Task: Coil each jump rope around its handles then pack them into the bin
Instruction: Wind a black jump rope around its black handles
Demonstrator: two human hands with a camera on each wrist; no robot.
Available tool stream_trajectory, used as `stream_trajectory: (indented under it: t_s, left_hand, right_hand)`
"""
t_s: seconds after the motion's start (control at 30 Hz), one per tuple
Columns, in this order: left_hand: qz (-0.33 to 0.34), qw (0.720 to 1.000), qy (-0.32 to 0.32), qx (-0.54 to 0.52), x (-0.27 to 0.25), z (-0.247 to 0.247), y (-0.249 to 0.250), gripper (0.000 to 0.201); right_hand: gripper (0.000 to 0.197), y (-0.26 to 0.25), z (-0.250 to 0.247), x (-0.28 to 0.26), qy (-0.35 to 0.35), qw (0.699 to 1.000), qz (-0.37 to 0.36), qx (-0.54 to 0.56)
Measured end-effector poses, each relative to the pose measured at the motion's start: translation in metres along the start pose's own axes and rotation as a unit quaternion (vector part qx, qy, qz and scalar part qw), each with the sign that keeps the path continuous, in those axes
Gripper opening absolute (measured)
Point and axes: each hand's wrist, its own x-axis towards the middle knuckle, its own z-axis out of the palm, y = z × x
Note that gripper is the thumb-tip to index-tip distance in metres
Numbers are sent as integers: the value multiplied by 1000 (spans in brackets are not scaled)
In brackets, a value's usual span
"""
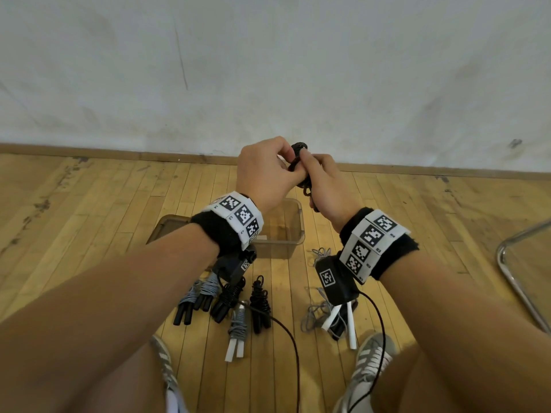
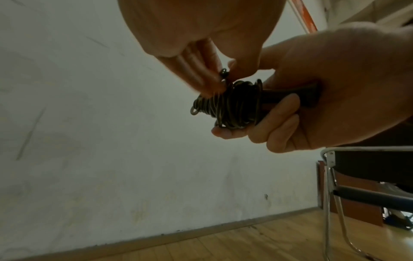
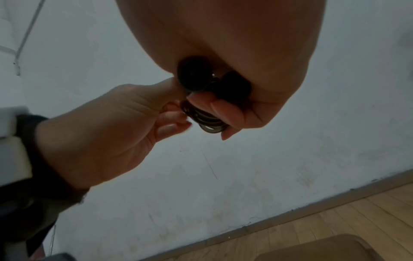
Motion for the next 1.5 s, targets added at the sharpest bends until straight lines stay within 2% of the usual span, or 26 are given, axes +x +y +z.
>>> stream_trajectory:
  t_s: [0.13,0.3,0.43,0.57,0.67,0.77,0.87,0.93,1.07,1.1,1.2,1.27,1.4,1.5]
  left_hand:
    - [8,999,-27,-29,-1,0,0,7]
    - [-42,990,-89,-102,10,-9,2,7]
    - [-95,974,-137,-151,13,-14,4,7]
    - [-68,979,-171,-92,16,-15,-2,3]
    - [-15,986,-165,0,17,-11,-6,3]
    - [-49,986,-149,-52,16,-6,-6,3]
    - [-95,978,-136,-122,13,-3,-6,12]
    - [-145,964,-121,-186,11,-2,-4,19]
    - [-265,898,-85,-341,12,-7,-2,18]
    - [-272,894,-87,-347,11,-9,-3,19]
    - [-216,931,-82,-284,9,-7,-6,19]
    - [-193,940,-86,-267,5,-6,-4,20]
    - [-223,919,-145,-291,1,-3,-3,31]
    - [-226,915,-143,-303,-4,-1,-4,29]
  right_hand:
    - [48,2,-4,2,11,999,35,34]
    - [40,3,-9,6,1,998,44,48]
    - [34,2,-9,4,-8,1000,13,9]
    - [24,5,-8,4,-24,1000,-2,-11]
    - [24,9,-7,6,-29,1000,-5,-4]
    - [29,10,-6,9,-24,1000,-1,10]
    - [34,13,-6,9,-15,999,-1,31]
    - [33,16,-7,9,-20,999,-17,42]
    - [34,22,-12,7,-46,997,-42,51]
    - [34,23,-12,5,-48,997,-47,44]
    - [34,24,-13,0,-31,997,-65,22]
    - [34,24,-13,-2,-24,997,-63,36]
    - [37,20,-14,-7,-33,997,-54,36]
    - [45,19,-12,-10,-43,997,-58,11]
